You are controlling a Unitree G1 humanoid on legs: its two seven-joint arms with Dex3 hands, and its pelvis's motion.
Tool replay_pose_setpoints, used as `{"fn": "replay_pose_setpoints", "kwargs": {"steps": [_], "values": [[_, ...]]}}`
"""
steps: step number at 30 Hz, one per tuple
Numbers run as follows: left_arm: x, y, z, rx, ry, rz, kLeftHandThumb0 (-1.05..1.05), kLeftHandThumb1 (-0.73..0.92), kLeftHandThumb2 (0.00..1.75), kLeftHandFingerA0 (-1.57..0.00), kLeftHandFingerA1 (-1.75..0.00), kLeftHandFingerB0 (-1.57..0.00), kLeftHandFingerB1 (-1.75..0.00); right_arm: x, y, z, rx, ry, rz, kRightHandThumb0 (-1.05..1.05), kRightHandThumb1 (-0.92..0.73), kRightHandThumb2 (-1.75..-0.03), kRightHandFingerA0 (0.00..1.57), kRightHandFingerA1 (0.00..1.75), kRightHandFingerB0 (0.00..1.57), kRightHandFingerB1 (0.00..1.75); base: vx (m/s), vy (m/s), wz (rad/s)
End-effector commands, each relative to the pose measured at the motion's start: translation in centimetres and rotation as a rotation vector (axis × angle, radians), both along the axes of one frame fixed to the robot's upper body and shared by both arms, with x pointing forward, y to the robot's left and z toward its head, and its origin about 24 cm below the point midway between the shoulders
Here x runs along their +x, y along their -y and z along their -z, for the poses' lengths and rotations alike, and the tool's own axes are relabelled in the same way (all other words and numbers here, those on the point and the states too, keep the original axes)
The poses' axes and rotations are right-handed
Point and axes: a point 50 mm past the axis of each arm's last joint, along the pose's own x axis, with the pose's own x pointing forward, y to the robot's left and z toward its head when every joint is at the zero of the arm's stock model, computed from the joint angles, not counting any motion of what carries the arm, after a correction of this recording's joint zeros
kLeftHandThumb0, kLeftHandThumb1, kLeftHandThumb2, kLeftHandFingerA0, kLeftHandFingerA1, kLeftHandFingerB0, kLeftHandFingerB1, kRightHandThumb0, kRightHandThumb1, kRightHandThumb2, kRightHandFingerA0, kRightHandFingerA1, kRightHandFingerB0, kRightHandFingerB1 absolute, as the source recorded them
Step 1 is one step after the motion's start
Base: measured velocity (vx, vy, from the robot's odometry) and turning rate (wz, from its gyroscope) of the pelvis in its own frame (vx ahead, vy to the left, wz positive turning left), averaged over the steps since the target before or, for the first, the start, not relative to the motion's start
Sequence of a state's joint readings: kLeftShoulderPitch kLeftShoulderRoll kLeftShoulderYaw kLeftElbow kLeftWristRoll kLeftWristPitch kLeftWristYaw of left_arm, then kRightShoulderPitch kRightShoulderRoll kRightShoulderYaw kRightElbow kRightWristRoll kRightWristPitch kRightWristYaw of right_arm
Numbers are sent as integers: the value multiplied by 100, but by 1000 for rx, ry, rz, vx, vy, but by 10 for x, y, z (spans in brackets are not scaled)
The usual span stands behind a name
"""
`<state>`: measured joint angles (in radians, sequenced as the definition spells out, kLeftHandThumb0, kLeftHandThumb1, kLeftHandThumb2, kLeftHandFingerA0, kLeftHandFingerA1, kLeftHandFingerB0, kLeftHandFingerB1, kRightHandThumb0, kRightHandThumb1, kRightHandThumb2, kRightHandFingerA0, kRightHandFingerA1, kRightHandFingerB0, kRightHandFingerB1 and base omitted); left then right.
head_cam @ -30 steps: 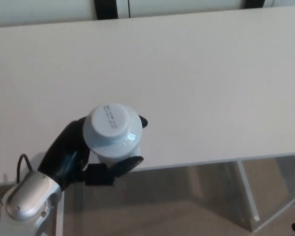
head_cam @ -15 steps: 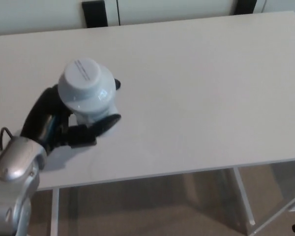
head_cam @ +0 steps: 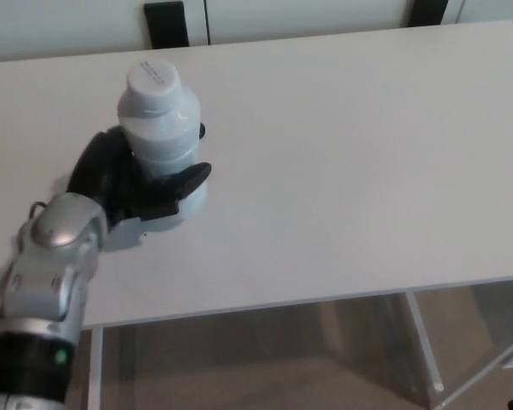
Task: The robot picks up a bottle from a person using its left hand and walk towards the table in frontand put the bottle on the table.
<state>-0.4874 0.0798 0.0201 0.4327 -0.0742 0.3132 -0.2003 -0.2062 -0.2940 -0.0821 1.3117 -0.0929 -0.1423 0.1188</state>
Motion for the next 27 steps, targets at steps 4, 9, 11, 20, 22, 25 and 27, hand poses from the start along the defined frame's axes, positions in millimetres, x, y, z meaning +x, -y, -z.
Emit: {"fn": "replay_pose_setpoints", "kwargs": {"steps": [4, 9, 11, 20, 22, 25, 27], "values": [[8, 20, 7, 37, 43, 16, -16, 78, 73, -112, -123, -83, -90, 0, 1, 0, -5, -7, -3, -36, -60, -58, 65, 45, 56, 40, 0, 0, 0], [5, 27, 12, 56, 47, 38, -16, 78, 73, -113, -120, -84, -89, 0, 0, 0, -9, -4, -17, -37, -60, -58, 68, 46, 56, 41, 0, 0, 0], [4, 28, 12, 64, 52, 42, -16, 78, 74, -113, -121, -84, -90, 1, 0, 0, -6, -4, -14, -36, -60, -58, 65, 45, 55, 40, 0, 0, 0], [0, 28, 10, 104, 121, 162, -69, 42, 75, -8, -23, -8, -16, 3, 0, -2, -9, 3, -17, -37, -61, -58, 67, 45, 55, 41, 0, 0, 0], [-2, 27, 7, 140, 166, 222, -79, 52, 57, 0, 0, 0, 0, 3, 0, -2, -6, 4, -13, -40, -60, -58, 69, 47, 55, 41, 0, 0, 0], [-1, 28, 4, 191, 184, 244, -92, 54, 59, 0, 0, 0, 0, 4, 2, -3, -1, 8, -6, -40, -59, -59, 68, 47, 55, 41, 0, 0, 0], [-1, 27, 3, 211, 188, 253, -94, 55, 60, 0, 0, 0, 0, 4, 2, -3, 2, 7, -4, -39, -59, -59, 67, 47, 55, 41, 0, 0, 0]]}}
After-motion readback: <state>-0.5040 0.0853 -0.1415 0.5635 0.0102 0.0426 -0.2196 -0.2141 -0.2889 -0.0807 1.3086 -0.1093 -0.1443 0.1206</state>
